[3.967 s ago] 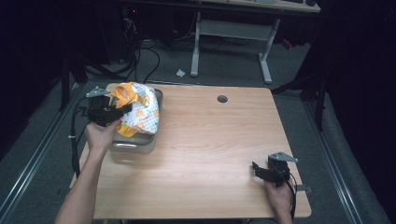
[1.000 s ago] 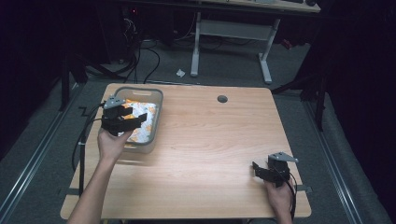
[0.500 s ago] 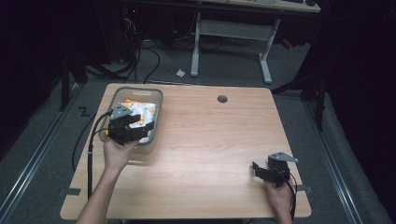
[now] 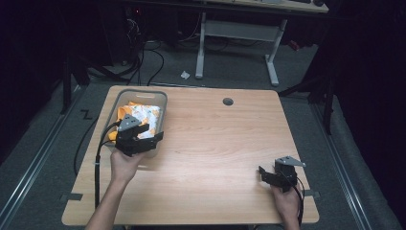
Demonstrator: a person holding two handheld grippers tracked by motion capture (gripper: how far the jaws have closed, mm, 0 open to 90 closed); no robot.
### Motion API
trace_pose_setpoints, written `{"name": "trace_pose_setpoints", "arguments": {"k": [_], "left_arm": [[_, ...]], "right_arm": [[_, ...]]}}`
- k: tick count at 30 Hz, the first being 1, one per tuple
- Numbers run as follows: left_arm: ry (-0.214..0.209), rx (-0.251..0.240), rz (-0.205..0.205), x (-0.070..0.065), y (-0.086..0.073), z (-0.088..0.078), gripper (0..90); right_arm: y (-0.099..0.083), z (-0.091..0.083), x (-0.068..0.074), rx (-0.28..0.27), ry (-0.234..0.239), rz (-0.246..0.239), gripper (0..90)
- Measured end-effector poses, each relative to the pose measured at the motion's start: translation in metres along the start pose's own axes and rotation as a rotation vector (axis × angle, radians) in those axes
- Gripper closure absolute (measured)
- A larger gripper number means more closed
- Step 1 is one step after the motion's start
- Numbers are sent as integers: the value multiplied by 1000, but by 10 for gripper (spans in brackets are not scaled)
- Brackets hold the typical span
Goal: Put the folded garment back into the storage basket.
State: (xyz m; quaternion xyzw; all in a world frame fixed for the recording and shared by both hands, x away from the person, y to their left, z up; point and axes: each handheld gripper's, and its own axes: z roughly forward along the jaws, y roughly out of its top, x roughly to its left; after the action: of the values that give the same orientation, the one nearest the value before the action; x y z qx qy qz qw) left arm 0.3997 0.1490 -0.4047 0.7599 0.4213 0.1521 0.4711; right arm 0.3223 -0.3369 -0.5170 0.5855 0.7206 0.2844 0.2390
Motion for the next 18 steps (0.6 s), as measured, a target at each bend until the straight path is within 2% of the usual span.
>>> {"name": "trace_pose_setpoints", "arguments": {"k": [18], "left_arm": [[-40,22,24,-20,-21,9,355]], "right_arm": [[0,0,0,0,0,0,283]]}}
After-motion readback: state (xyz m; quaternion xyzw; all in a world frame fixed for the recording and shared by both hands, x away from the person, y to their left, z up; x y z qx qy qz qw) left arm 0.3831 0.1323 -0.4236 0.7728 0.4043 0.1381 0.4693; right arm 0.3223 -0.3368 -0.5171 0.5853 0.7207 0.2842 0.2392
